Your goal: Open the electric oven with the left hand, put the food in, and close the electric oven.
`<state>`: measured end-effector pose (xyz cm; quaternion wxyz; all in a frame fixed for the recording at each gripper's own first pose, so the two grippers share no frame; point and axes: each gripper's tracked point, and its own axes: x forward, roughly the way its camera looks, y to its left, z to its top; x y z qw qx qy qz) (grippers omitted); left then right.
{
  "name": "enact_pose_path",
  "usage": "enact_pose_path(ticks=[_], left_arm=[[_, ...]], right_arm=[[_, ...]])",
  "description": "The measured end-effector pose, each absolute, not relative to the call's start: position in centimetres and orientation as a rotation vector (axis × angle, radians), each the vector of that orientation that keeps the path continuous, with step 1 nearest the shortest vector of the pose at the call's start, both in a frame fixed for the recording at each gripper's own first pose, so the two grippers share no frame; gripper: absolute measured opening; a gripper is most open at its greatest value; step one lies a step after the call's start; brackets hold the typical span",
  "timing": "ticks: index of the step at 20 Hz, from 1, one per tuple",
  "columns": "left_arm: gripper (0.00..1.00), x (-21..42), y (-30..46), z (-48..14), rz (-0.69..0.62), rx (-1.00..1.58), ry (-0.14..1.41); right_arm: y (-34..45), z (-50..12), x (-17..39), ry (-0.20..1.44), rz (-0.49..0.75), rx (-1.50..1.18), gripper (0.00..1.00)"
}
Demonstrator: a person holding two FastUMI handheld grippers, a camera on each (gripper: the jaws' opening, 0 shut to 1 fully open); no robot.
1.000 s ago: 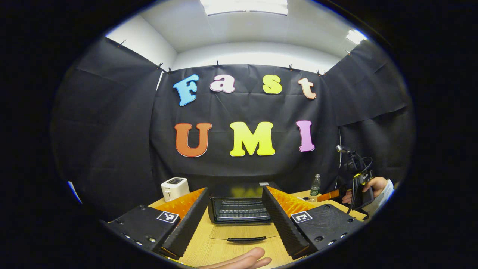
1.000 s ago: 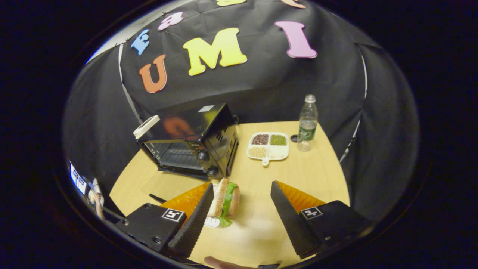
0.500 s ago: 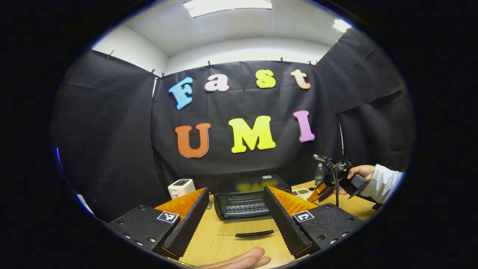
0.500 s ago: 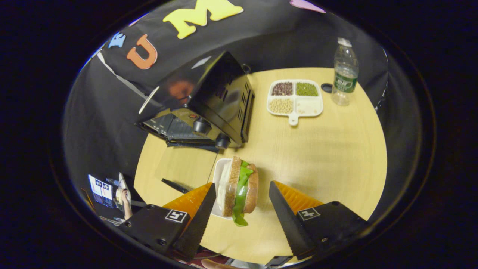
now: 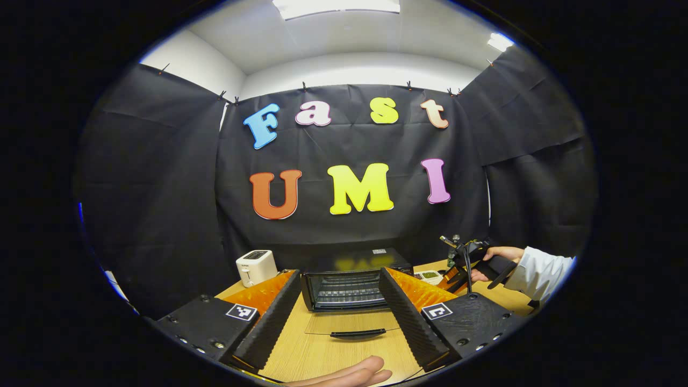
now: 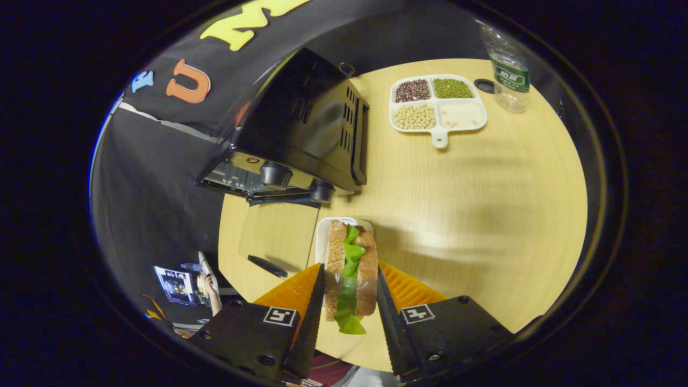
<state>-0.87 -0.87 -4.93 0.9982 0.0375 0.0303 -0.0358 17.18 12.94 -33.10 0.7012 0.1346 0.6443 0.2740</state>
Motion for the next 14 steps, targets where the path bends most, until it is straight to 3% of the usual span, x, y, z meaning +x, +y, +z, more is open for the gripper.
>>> enact_pose_path(ticks=[2, 6, 14], left_arm=[[0.95, -1.0, -0.7, -5.2, -0.069, 0.077, 0.065], [0.95, -1.1, -0.3, -5.5, -0.054, 0.057, 0.073], [0.95, -2.8, 0.5, -5.4, -0.067, 0.042, 0.056]], right_arm=[[13.2, -33.1, 16.8, 1.437, 0.626, 0.315, 0.51], [13.5, -33.0, 15.9, 1.44, 0.602, 0.381, 0.39], [12.3, -29.4, 13.7, 1.275, 0.497, 0.41, 0.37]])
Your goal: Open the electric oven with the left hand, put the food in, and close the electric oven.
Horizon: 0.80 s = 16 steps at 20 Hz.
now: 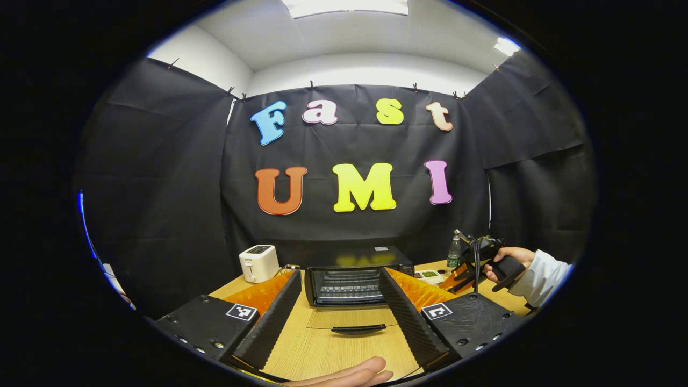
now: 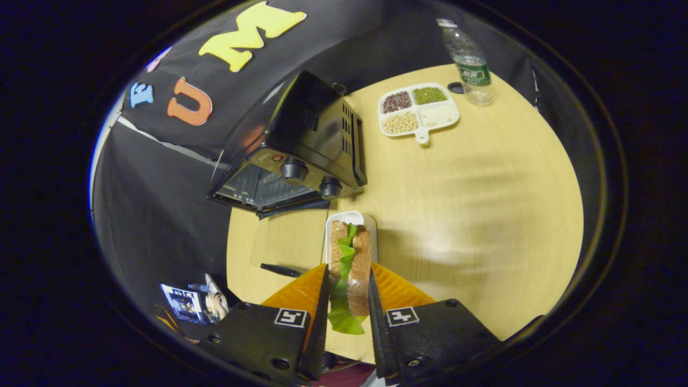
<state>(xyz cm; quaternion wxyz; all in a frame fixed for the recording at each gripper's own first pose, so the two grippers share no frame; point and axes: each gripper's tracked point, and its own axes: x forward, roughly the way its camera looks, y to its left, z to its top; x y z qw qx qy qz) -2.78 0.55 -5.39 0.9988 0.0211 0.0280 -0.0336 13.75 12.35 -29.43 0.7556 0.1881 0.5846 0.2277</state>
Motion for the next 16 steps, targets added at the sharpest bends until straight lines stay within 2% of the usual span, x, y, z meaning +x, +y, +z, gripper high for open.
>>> enact_pose_path(ticks=[5, 9, 14, 15, 16], left_arm=[[0.95, -2.7, 0.8, -5.7, -0.097, 0.026, 0.049], [0.95, -2.0, 1.8, -6.7, -0.109, -0.003, 0.059], [0.95, -1.7, 5.2, -8.3, -0.058, -0.02, 0.081], [0.88, -1.7, 6.1, -8.3, -0.033, -0.021, 0.078], [0.88, -1.7, 6.9, -8.5, -0.014, -0.02, 0.075]], right_arm=[[14.2, -26.0, 10.0, 1.123, 0.489, 0.548, 0.38], [17.6, -25.8, 7.9, 1.038, 0.472, 0.711, 0.37], [23.0, -26.0, 9.2, 0.835, 0.416, 0.957, 0.37], [24.2, -26.3, 9.6, 0.804, 0.41, 0.989, 0.36], [25.6, -26.2, 9.5, 0.779, 0.416, 1.017, 0.36]])
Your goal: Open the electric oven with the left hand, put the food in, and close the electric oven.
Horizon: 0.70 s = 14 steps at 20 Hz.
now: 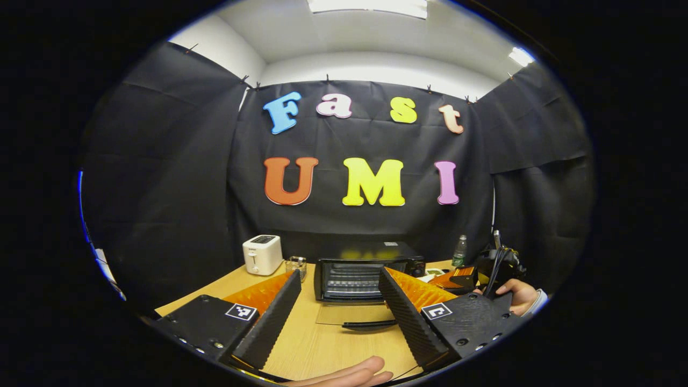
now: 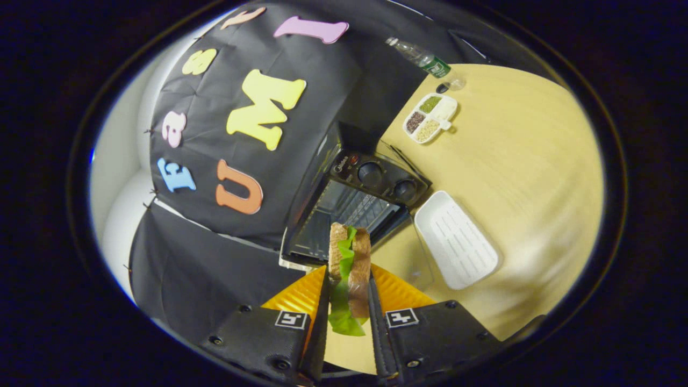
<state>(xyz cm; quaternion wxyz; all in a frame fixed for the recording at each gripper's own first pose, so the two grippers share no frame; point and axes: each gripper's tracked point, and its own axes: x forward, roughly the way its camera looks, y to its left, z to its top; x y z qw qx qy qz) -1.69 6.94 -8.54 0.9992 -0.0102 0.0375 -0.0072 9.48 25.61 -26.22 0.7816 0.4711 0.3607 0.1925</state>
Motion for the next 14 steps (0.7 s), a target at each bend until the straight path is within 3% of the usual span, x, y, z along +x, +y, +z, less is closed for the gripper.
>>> enact_pose_path(ticks=[2, 3, 14], left_arm=[[0.85, -1.8, 7.5, -9.1, -0.011, -0.02, 0.083], [0.92, -1.9, 7.6, -9.4, -0.017, -0.019, 0.09], [0.92, -2.3, 9.2, -11.0, -0.063, 0.002, 0.086]], right_arm=[[28.5, -25.9, 10.4, 0.699, 0.427, 1.061, 0.36], [29.6, -26.1, 11.0, 0.664, 0.418, 1.077, 0.36], [36.7, -30.1, 19.0, 0.487, 0.24, 1.188, 0.36]])
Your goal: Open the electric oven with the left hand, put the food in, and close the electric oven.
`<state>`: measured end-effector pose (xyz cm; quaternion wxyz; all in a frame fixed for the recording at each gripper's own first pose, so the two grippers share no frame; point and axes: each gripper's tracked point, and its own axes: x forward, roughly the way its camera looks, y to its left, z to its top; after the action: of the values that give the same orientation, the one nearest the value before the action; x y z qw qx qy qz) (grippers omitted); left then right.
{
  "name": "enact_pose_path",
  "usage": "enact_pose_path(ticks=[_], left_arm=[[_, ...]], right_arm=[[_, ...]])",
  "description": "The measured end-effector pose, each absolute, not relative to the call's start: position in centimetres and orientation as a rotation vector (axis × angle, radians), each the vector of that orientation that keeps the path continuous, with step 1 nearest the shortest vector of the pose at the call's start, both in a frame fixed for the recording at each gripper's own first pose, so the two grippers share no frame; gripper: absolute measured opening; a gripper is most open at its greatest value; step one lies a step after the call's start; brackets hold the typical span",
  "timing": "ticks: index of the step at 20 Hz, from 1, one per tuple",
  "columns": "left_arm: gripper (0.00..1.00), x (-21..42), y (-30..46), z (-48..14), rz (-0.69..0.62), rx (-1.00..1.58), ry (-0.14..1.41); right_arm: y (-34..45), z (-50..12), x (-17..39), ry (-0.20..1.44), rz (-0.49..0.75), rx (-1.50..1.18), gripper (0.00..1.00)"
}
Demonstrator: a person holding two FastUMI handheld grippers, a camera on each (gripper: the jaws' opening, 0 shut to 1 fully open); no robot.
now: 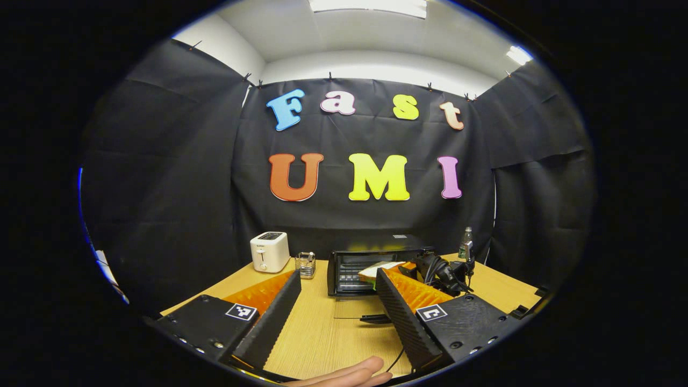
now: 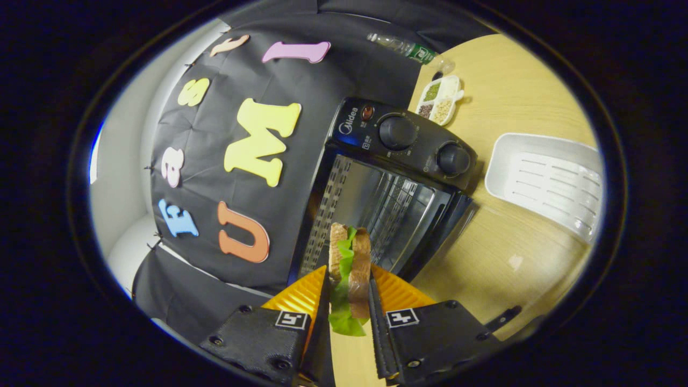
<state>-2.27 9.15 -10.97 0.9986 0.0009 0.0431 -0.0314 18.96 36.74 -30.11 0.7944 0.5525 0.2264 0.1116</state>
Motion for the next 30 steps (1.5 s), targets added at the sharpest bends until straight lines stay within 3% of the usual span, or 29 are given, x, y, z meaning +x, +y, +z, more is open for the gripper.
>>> enact_pose_path(ticks=[7, 10, 19, 27, 30], left_arm=[[0.92, -1.9, 9.2, -13.0, -0.054, 0.01, 0.129], [0.92, -1.6, 8.6, -13.6, -0.081, 0.021, 0.137], [0.92, -1.3, 7.6, -14.8, -0.107, -0.005, 0.173], [0.92, -1.9, 6.3, -15.2, -0.162, -0.022, 0.181], [0.92, -2.3, 6.2, -15.8, -0.17, -0.022, 0.192]], right_arm=[[38.3, -31.3, 24.9, 0.407, 0.177, 1.077, 0.4], [39.0, -32.8, 26.6, 0.408, 0.17, 1.029, 0.36], [39.5, -34.3, 28.3, 0.382, 0.192, 0.891, 0.36], [38.7, -35.2, 27.9, 0.464, 0.202, 0.764, 0.46], [38.8, -35.2, 27.5, 0.49, 0.229, 0.791, 0.65]])
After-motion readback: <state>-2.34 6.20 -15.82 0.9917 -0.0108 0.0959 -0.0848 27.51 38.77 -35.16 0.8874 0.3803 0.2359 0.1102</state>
